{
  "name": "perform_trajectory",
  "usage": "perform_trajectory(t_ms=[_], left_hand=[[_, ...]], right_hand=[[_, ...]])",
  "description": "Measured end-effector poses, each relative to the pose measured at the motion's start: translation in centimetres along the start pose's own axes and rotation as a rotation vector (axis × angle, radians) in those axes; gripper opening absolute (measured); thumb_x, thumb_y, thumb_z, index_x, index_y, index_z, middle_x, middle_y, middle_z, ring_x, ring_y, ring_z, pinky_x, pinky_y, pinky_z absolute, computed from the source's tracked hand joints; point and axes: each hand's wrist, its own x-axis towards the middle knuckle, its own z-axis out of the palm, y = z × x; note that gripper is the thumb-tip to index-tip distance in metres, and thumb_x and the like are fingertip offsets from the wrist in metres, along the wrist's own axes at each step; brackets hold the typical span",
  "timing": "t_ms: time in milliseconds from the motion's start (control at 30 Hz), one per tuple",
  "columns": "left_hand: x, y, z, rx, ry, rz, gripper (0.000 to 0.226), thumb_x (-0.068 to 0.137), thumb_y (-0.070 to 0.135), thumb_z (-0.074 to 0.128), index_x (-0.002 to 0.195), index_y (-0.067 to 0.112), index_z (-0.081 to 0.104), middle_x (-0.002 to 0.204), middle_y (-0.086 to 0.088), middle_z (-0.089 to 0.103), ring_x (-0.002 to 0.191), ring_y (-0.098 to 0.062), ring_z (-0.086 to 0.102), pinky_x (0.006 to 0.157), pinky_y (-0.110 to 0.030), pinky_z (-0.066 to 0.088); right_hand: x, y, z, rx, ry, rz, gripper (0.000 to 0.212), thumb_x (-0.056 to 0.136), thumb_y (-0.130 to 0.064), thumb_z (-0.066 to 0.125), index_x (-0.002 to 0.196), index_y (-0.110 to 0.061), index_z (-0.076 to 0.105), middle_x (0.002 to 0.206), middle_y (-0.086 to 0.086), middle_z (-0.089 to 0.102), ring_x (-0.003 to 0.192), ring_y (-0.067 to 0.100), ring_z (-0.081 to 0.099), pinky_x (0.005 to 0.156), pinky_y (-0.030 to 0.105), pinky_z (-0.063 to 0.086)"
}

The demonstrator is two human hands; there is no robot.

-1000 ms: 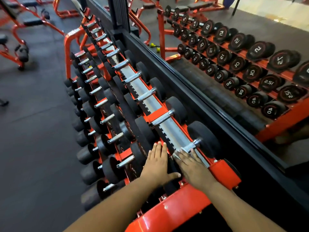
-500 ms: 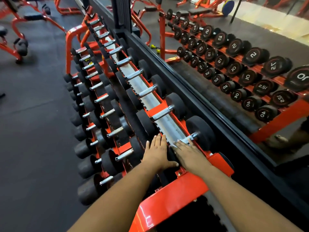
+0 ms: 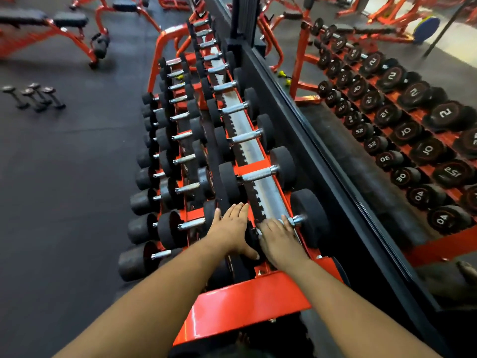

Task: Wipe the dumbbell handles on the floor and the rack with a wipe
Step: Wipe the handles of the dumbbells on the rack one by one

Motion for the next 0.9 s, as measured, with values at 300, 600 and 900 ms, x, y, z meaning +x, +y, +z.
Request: perform_trajectory(t_ms=[300,600,900], left_hand=[[-0.7,0.3,-0.3,0.017,0.023,0.005,0.15,0.06,0.068,0.085,0.162,0.014,-0.011,0.171,-0.004,-0.007,0.157,-0.019,-0.008,0.125,-0.056,-0.003],[-0.5,0.2,-0.7,-0.013,-0.01,0.018,0.148,0.061,0.065,0.086,0.162,0.016,-0.011,0.171,-0.003,-0.006,0.157,-0.02,-0.008,0.125,-0.054,-0.004],[-0.3,0.2,-0.7,-0.016,-0.006,0.029,0.149,0.06,0.066,0.087,0.162,0.016,-0.01,0.171,-0.003,-0.005,0.157,-0.02,-0.007,0.125,-0.055,-0.003]], right_hand=[[-1.8,0.6,0.5,-0.069,-0.023,-0.094,0.052,0.095,-0.029,0.044,0.145,-0.016,0.048,0.142,0.004,0.05,0.138,0.025,0.043,0.12,0.055,0.023],[1.4,0.4,-1.4,-0.099,-0.175,-0.023,0.042,0.097,-0.038,0.04,0.127,-0.018,0.06,0.122,0.004,0.06,0.121,0.028,0.055,0.111,0.046,0.033],[3.9,1.3,-3.5,-0.163,-0.36,-0.034,0.045,0.086,-0.047,0.066,0.12,-0.022,0.053,0.12,0.001,0.058,0.116,0.026,0.055,0.1,0.042,0.039]])
